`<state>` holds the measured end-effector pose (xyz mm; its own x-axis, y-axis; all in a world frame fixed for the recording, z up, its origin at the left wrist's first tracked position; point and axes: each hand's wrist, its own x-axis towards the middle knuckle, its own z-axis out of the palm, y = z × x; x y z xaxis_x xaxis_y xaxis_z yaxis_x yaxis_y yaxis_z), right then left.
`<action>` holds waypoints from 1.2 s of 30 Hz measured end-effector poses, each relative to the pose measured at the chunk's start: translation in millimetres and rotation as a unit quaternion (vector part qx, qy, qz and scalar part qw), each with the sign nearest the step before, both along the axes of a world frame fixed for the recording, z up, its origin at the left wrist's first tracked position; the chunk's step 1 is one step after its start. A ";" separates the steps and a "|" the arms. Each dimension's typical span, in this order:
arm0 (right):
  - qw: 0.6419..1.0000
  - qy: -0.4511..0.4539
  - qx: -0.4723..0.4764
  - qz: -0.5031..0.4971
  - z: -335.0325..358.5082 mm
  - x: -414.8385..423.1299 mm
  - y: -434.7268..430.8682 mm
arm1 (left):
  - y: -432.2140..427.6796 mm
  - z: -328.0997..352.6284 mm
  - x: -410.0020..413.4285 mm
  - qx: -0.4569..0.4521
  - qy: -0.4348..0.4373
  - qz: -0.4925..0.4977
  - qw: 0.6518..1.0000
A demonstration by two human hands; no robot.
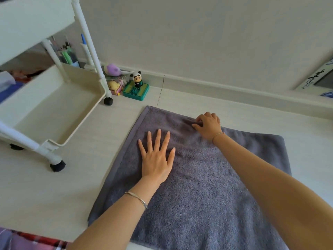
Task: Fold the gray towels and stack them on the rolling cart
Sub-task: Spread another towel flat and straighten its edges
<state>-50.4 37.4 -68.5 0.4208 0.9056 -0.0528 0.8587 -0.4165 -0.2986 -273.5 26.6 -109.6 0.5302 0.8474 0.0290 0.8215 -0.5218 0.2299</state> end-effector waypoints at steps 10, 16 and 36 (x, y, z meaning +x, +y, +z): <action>0.989 0.030 0.101 -0.103 -21.8 -15.7 13.2 | 1.1 2.7 0.7 -0.027 0.018 0.032 0.999; 0.982 0.064 0.168 -0.052 -25.7 -60.9 -41.2 | 4.1 3.7 4.4 -0.049 0.058 0.050 0.996; 0.971 0.013 0.097 -0.220 -12.2 64.3 -202.1 | -11.7 17.7 29.5 -0.059 0.074 0.086 0.992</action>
<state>13.8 -164.7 -80.6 0.7697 0.6327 0.0853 0.6020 -0.6749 -0.4267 -244.1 14.8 -91.8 0.3677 0.9187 -0.1440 0.9257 -0.3468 0.1510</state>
